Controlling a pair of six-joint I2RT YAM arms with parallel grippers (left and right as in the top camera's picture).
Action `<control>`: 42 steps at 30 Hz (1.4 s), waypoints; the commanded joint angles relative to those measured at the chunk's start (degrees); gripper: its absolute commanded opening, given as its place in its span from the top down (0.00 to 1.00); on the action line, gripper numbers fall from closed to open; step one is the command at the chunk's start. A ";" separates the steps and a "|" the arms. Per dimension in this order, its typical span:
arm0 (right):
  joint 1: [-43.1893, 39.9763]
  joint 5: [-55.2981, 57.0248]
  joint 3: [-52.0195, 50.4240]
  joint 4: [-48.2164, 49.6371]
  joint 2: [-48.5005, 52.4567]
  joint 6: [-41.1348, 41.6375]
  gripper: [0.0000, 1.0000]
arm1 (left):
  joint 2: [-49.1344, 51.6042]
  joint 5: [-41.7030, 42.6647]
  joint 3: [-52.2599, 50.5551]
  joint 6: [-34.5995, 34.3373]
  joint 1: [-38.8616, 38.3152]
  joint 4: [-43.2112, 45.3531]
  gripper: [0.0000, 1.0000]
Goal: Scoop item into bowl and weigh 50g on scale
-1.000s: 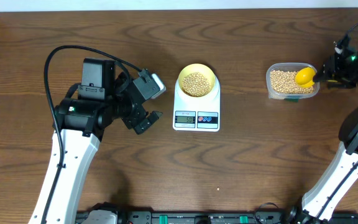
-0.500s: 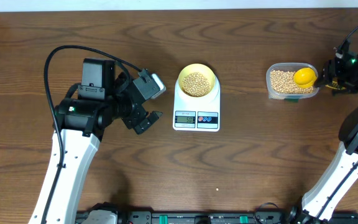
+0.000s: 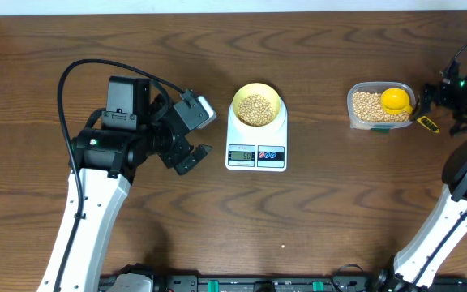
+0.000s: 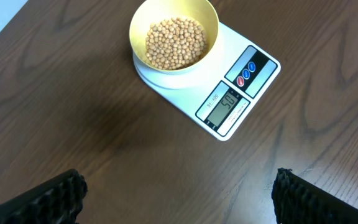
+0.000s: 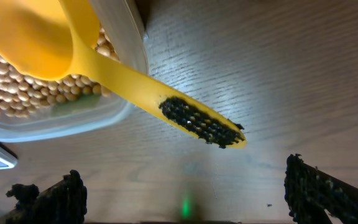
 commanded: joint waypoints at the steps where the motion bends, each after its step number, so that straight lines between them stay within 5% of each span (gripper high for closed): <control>1: -0.35 -1.86 7.63 0.04 0.28 1.25 0.01 | 0.31 0.52 -0.26 -0.52 0.26 -0.11 0.02; 8: 1.22 -6.95 21.59 -1.09 0.28 2.78 0.01 | 0.31 0.52 -0.26 -0.52 0.26 -0.11 0.02; 22: 16.28 -8.13 25.86 -0.52 0.28 5.46 0.01 | 0.31 0.52 -0.26 -0.52 0.26 -0.11 0.02; 42: 16.57 -14.64 49.70 0.85 0.28 3.28 0.01 | 0.31 0.52 -0.26 -0.52 0.26 -0.11 0.03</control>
